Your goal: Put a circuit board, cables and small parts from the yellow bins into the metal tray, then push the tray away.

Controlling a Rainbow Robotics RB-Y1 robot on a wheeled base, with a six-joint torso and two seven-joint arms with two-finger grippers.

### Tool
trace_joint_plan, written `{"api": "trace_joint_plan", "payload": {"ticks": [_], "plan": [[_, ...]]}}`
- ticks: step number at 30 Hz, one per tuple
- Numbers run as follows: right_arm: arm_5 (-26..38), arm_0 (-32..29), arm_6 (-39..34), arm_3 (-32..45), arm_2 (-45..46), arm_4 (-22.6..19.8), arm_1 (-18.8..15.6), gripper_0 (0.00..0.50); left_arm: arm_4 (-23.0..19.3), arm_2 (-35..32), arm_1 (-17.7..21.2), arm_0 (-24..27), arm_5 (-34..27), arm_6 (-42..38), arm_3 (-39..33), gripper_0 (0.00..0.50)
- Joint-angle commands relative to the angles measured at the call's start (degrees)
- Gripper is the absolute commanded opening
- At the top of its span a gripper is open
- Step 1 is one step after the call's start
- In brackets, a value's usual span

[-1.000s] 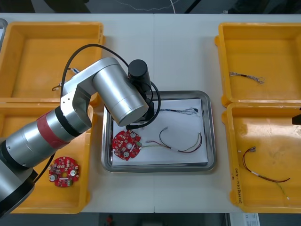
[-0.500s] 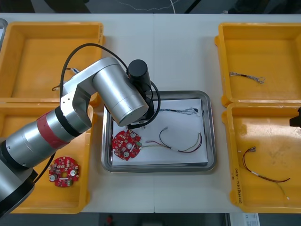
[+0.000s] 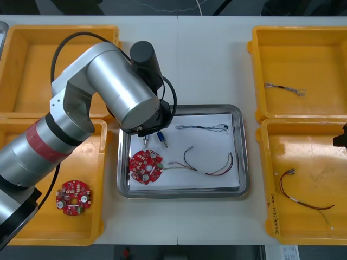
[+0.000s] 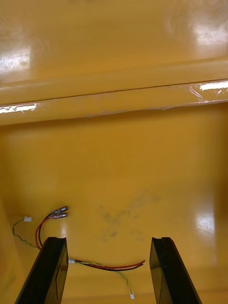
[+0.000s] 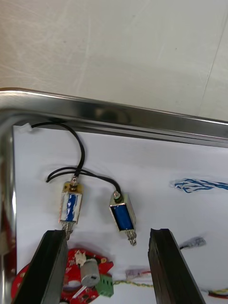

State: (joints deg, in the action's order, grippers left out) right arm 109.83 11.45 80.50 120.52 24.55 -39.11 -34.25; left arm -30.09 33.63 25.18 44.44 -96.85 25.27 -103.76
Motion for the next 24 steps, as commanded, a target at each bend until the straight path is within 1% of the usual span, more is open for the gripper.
{"api": "trace_joint_plan", "payload": {"ticks": [1,9,11,19,24], "plan": [[0.17,-0.73,-3.16,0.77,-1.18,0.35,-2.05,0.5,-2.87,-4.28,3.38,-0.41,-4.23,-0.04,-5.48,0.5],[0.17,-0.82,-3.33,2.97,-2.05,-0.71,-2.57,0.5,-6.91,-10.25,6.46,-0.67,-10.91,1.36,-9.18,0.5],[0.17,-0.82,-3.6,3.41,-2.49,-1.24,-2.75,0.5,-7.35,-12.54,7.25,-1.82,-12.23,1.98,-10.67,0.5],[0.17,-0.73,-4.56,4.99,-5.22,-3.43,-4.42,0.5,-8.85,-19.57,10.68,-7.35,-13.15,8.04,-14.89,0.5],[0.17,-0.73,-4.91,5.34,-6.01,-8.53,-6.09,0.5,-10.69,-23.7,12.61,-10.17,-13.15,11.82,-16.03,0.5]]}}
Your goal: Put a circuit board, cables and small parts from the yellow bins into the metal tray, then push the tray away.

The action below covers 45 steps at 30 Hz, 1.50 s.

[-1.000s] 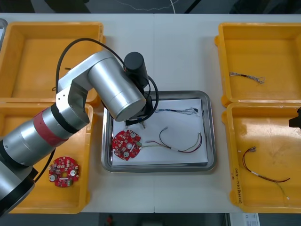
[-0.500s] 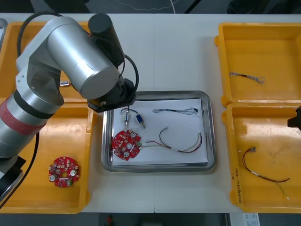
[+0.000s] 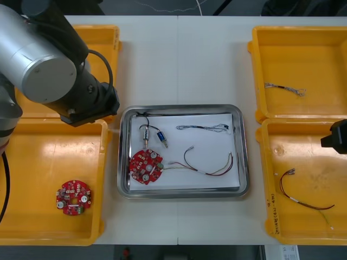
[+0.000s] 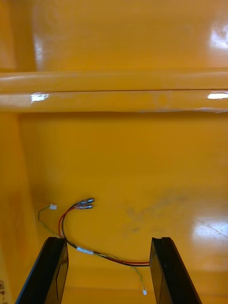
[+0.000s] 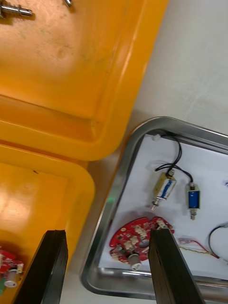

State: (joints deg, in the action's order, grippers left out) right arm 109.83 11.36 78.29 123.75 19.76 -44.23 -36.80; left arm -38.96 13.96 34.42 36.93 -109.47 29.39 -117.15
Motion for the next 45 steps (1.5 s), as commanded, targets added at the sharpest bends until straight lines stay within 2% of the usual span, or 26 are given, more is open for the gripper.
{"api": "trace_joint_plan", "payload": {"ticks": [1,6,11,16,29,35,40,45], "plan": [[0.17,-0.64,-2.7,2.11,-1.39,-4.03,-3.8,0.5,-2.08,-4.47,3.72,-2.92,-0.53,8.05,-2.82,0.5],[0.17,-0.03,-2.7,2.29,-4.2,-8.33,-6.26,0.5,-4.81,-8.42,6.27,-5.47,-0.53,11.57,-3.44,0.5],[0.17,1.38,-2.35,2.29,-5.08,-11.76,-6.7,0.5,-8.32,-12.73,8.91,-7.4,-0.53,14.12,-3.52,0.5],[0.17,3.23,-2.26,3.08,-8.25,-12.2,-6.7,0.5,-11.75,-17.21,12.16,-10.39,-0.53,16.58,-4.05,0.5],[0.17,11.14,-0.77,7.91,-21.78,-12.37,-6.53,0.5,-12.98,-26.35,14.35,-18.65,-0.53,26.95,-6.25,0.5],[-1.37,15.8,2.66,7.91,-30.22,-10.71,-5.21,0.5,-12.8,-29.78,14.35,-21.55,-0.53,31.08,-6.69,0.5],[-2.34,18.87,11.36,7.91,-36.99,-5.52,-1.78,0.5,-12.89,-30.66,14.35,-23.31,-0.53,31.96,-7.57,0.5],[-3.74,21.33,16.19,7.91,-45.95,-0.6,0.51,0.5,-12.45,-30.92,14.35,-25.51,-0.53,32.75,-8.71,0.5]]}}
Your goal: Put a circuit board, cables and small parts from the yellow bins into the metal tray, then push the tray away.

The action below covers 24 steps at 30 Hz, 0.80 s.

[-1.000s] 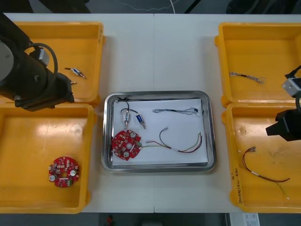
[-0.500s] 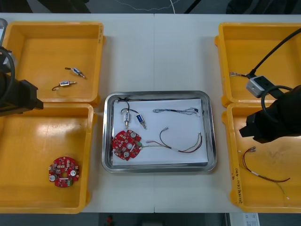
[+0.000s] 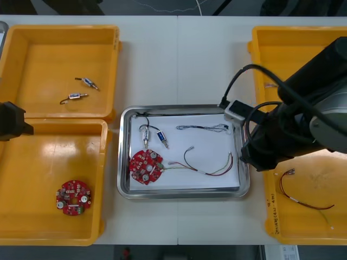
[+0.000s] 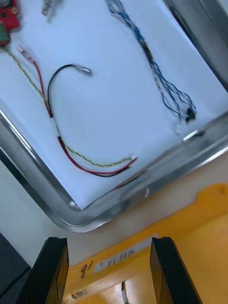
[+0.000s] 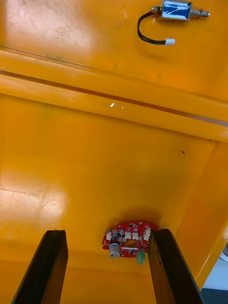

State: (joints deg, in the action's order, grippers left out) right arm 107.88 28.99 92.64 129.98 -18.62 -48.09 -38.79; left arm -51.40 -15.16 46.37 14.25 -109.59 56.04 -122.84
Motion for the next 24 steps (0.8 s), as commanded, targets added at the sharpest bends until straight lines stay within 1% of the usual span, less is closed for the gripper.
{"api": "trace_joint_plan", "payload": {"ticks": [1,3,7,11,14,17,24], "plan": [[-2.5,4.23,2.89,1.68,-9.59,4.41,3.02,0.5,-0.1,-1.8,2.41,-3.53,-0.41,6.45,-3.28,0.5],[-3.64,4.85,4.3,1.68,-12.41,5.9,4.07,0.5,-0.1,-1.89,2.41,-4.32,-0.41,7.15,-3.72,0.5],[-5.23,6.17,7.2,1.32,-18.21,9.33,6.44,0.5,-0.01,-2.33,2.41,-5.46,-0.41,11.19,-3.89,0.5],[-6.98,7.13,10.28,0.8,-23.3,12.14,7.85,0.5,0.16,-2.68,2.41,-5.81,-0.41,13.39,-3.89,0.5],[-8.92,8.36,11.95,-0.43,-26.91,12.49,8.2,0.5,0.07,-2.68,2.41,-5.81,-0.41,13.57,-3.89,0.5],[-10.5,9.07,12.12,-1.58,-29.81,12.76,8.2,0.5,0.16,-2.68,2.41,-5.81,-0.41,13.65,-3.89,0.5],[-13.14,10.83,12.74,-3.77,-36.4,16.18,8.47,0.5,0.16,-2.68,2.41,-5.81,-0.41,13.65,-3.89,0.5]]}}
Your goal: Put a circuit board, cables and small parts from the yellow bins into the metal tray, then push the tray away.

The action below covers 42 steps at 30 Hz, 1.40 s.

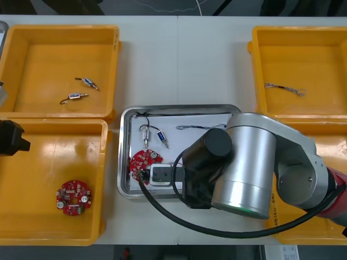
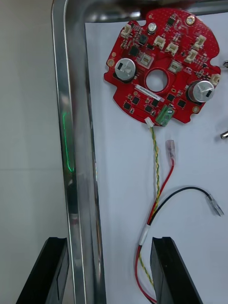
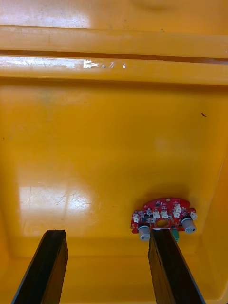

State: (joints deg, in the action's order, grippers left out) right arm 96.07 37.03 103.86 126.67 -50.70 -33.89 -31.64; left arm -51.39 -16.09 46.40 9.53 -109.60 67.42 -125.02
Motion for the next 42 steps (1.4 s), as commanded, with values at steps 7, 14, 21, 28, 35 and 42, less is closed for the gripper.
{"api": "trace_joint_plan", "payload": {"ticks": [7,14,21,28,35,42], "plan": [[-3.34,3.31,1.61,-3.71,-8.37,4.45,2.64,0.5,0.15,-1.76,2.38,-1.09,-0.4,2.28,-1.72,0.5],[-3.34,3.23,1.25,-6.35,-11.18,7.18,4.66,0.5,0.15,-1.76,2.38,-1.09,-0.4,2.28,-1.72,0.5],[-3.34,3.23,1.43,-8.19,-12.5,7.79,5.36,0.5,0.15,-1.76,2.38,-1.09,-0.4,2.28,-1.72,0.5],[-4.05,3.23,1.61,-9.78,-13.29,8.76,5.45,0.5,0.15,-1.76,2.38,-1.09,-0.4,2.28,-1.72,0.5],[-4.22,3.23,1.61,-10.3,-14.25,10.69,5.54,0.5,0.15,-1.76,2.38,-1.09,-0.4,2.28,-1.72,0.5],[-4.22,3.23,1.25,-10.39,-14.25,10.87,5.71,0.371,0.15,-1.76,2.38,-1.09,-0.4,2.28,-1.72,0.5]]}}
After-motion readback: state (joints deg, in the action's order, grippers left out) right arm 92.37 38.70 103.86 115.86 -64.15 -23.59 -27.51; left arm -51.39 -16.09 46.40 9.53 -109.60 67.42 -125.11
